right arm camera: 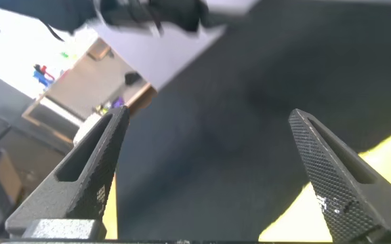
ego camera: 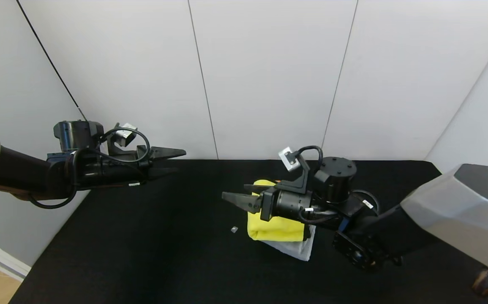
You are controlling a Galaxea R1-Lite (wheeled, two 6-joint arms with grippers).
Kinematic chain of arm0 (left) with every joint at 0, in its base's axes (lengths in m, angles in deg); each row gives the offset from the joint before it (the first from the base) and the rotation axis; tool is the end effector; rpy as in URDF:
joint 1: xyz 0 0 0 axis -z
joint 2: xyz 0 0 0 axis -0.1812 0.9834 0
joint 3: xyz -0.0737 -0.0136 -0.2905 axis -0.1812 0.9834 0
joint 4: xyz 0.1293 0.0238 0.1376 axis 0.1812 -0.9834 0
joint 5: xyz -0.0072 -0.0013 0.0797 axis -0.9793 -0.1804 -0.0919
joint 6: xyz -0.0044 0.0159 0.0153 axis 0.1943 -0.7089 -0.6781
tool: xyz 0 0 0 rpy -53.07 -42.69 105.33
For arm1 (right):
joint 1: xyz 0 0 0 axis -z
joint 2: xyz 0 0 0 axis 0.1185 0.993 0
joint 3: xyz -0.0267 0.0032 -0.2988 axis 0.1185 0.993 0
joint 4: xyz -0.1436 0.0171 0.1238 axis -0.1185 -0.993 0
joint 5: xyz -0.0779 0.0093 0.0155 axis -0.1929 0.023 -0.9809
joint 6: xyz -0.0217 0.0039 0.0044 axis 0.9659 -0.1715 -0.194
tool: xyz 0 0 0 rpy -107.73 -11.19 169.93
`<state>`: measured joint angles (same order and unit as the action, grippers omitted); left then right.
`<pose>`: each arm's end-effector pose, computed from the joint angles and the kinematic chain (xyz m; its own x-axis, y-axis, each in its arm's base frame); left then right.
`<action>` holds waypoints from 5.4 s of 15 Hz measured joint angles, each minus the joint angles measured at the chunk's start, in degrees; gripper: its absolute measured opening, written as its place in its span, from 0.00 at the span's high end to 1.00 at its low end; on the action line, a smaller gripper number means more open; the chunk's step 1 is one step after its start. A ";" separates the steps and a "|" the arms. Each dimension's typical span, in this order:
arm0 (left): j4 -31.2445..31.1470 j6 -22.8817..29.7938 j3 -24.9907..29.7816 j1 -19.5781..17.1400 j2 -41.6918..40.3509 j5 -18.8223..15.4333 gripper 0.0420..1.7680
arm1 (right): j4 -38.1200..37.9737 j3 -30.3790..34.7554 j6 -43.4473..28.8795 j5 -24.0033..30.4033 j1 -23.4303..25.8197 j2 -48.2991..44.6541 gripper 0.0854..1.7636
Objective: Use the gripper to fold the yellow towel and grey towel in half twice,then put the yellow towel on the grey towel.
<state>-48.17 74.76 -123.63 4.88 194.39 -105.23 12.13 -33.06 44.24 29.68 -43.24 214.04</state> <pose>0.4021 0.0199 0.1471 0.5635 -0.7986 -0.2117 0.4187 0.4969 -0.7601 0.3394 0.2657 0.1062 0.3532 0.9355 -0.0009 -0.8303 0.3139 0.4606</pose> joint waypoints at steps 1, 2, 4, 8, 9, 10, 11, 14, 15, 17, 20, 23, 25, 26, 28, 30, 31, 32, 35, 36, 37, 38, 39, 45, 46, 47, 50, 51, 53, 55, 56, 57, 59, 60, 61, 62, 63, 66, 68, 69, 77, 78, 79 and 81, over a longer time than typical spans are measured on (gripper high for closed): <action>0.00 0.00 -0.06 -0.06 -0.05 -0.06 0.04 | 0.38 0.11 0.02 -0.13 -0.22 1.06 0.04; 0.00 0.02 -0.09 -0.11 -0.10 -0.06 0.04 | 0.85 0.29 0.02 -0.20 -0.30 1.69 0.04; -0.01 0.00 -0.09 -0.09 -0.10 -0.06 0.04 | 1.22 0.57 0.02 -0.20 -0.27 1.74 0.04; 0.00 0.00 -0.09 -0.06 -0.02 -0.06 0.04 | 1.27 0.66 0.05 -0.22 0.11 3.01 0.04; 0.00 0.00 -0.11 -0.06 0.01 -0.06 0.04 | 1.27 0.63 0.02 -0.22 0.37 4.14 0.04; 0.00 0.00 -0.15 -0.02 0.04 -0.06 0.04 | 1.24 0.60 0.05 -0.27 0.61 5.22 0.04; 0.00 0.00 -0.17 -0.02 0.06 -0.06 0.04 | 1.22 0.60 0.06 -0.41 0.80 6.38 0.04; 0.00 0.00 -0.17 0.07 0.23 -0.06 0.03 | 1.79 0.77 0.11 -1.33 1.27 8.87 0.04; 0.00 0.00 -0.17 0.13 0.26 -0.06 0.03 | 1.79 0.88 0.13 -1.33 1.27 9.24 0.04; 0.02 0.02 -0.17 0.11 0.26 -0.06 0.03 | 1.77 1.05 0.13 -1.35 1.29 9.62 0.04; 0.02 0.09 -0.12 0.20 0.26 -0.06 0.03 | 1.79 1.82 0.22 -1.35 1.24 9.59 0.04; 0.02 0.06 -0.09 0.27 0.22 -0.06 0.03 | 1.71 1.95 0.27 -1.38 1.22 8.24 0.04; 0.00 0.05 0.02 0.41 0.17 -0.04 0.03 | 1.68 2.01 0.20 -1.38 1.22 6.35 0.04; 0.02 0.05 0.13 0.55 0.11 -0.04 0.03 | 1.66 2.21 0.16 -1.33 1.22 5.19 0.04; -0.04 -0.09 0.41 0.94 0.00 0.24 0.03 | 1.62 2.83 0.06 -1.29 1.33 2.79 0.04; -0.09 -0.67 0.57 1.13 -0.13 0.73 0.03 | 1.60 3.72 0.05 -1.33 1.74 0.85 0.04; -0.45 -2.12 0.77 1.12 -0.33 0.93 0.03 | 1.55 4.10 0.02 -1.32 2.01 0.04 0.04; -1.05 -3.91 1.26 1.18 -0.77 1.04 0.03 | 1.51 4.51 0.02 -1.32 2.32 -0.77 0.04; -4.66 -9.16 3.13 2.56 -3.24 2.36 0.03 | 1.54 5.69 0.02 -1.29 2.84 -3.13 0.04; -7.01 -11.69 3.41 2.93 -4.21 3.79 0.03 | 1.54 6.22 0.02 -1.32 2.95 -3.88 0.04; -9.74 -15.47 3.61 3.39 -5.21 7.55 0.03 | 1.51 6.64 0.06 -1.32 2.97 -4.55 0.04; -11.86 -18.75 3.69 4.05 -6.06 12.92 0.03 | 1.54 7.02 0.05 -1.33 2.95 -5.21 0.04; -13.48 -21.75 3.80 4.99 -6.80 19.50 0.03 | 1.55 7.35 0.05 -1.33 2.99 -5.78 0.04; -14.86 -26.60 8.75 11.86 -12.98 54.13 0.03 | 1.55 11.65 0.20 -1.49 3.06 -10.28 0.04; -14.81 -26.58 9.80 13.06 -13.89 61.20 0.03 | 1.51 12.68 0.28 -2.34 2.93 -11.11 0.04; -14.58 -26.49 11.15 14.81 -15.02 67.95 0.03 | 1.32 13.82 0.30 -3.96 2.71 -12.09 0.04; -12.61 -25.31 16.86 19.70 -20.11 74.72 0.03 | -0.17 18.08 0.55 -7.06 2.18 -15.74 0.04; -12.52 -24.95 18.96 21.15 -22.46 75.37 0.03 | -0.69 19.79 0.94 -8.44 2.07 -17.23 0.04; -12.98 -24.34 23.10 23.91 -28.14 76.40 0.03 | -3.28 23.61 3.78 -12.11 2.34 -20.86 0.04; -15.03 -23.56 26.87 25.67 -34.17 78.79 0.03 | -5.75 27.83 8.27 -16.79 3.64 -24.80 0.04; -16.24 -23.30 28.47 26.22 -36.99 79.68 0.03 | -6.60 30.06 9.75 -18.63 4.50 -27.15 0.04; -17.32 -23.10 29.76 26.55 -39.77 80.17 0.03 | -7.47 32.11 10.67 -19.80 5.24 -29.38 0.04; -20.59 -22.22 31.52 26.78 -45.20 80.58 0.03 | -9.73 35.99 12.54 -21.72 7.42 -35.13 0.03; -22.28 -21.97 31.98 26.70 -47.85 80.63 0.03 | -11.50 37.62 13.34 -22.36 8.94 -38.32 0.03; -23.95 -21.78 32.44 26.15 -50.69 80.64 0.03 | -13.51 38.94 14.03 -22.91 10.62 -41.86 0.03; -25.21 -21.77 32.83 25.10 -53.25 80.53 0.03 | -16.20 40.13 14.75 -23.28 12.65 -45.92 0.03; -26.51 -21.78 33.32 23.83 -55.76 80.42 0.03 | -18.69 41.06 15.41 -23.49 15.10 -49.91 0.03; -29.98 -21.88 35.61 20.41 -63.39 79.79 0.03 | -25.69 43.26 17.25 -23.81 23.80 -62.62 0.03; -32.22 -21.89 37.34 18.64 -68.19 78.46 0.03 | -30.88 44.26 17.88 -23.89 29.75 -71.25 0.03; -33.76 -21.97 38.03 18.20 -70.47 78.13 0.03 | -33.52 44.54 18.05 -23.93 31.95 -75.36 0.03; -48.26 -27.59 39.99 9.33 -90.67 69.55 0.03 | -56.20 45.12 18.53 -23.04 39.49 -103.89 0.03; -49.31 -29.07 40.09 6.70 -93.00 65.48 0.03 | -58.10 45.12 18.53 -22.54 39.85 -106.50 0.03; -50.46 -30.34 40.18 4.07 -95.45 61.04 0.03 | -59.40 45.14 18.55 -22.43 40.07 -108.72 0.03; -52.68 -31.55 40.22 0.94 -99.50 56.37 0.03 | -59.49 45.25 18.55 -22.55 40.27 -111.50 0.03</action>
<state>-100.84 43.21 -83.41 5.82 94.89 -48.86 -47.36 12.20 62.80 7.12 -2.98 102.55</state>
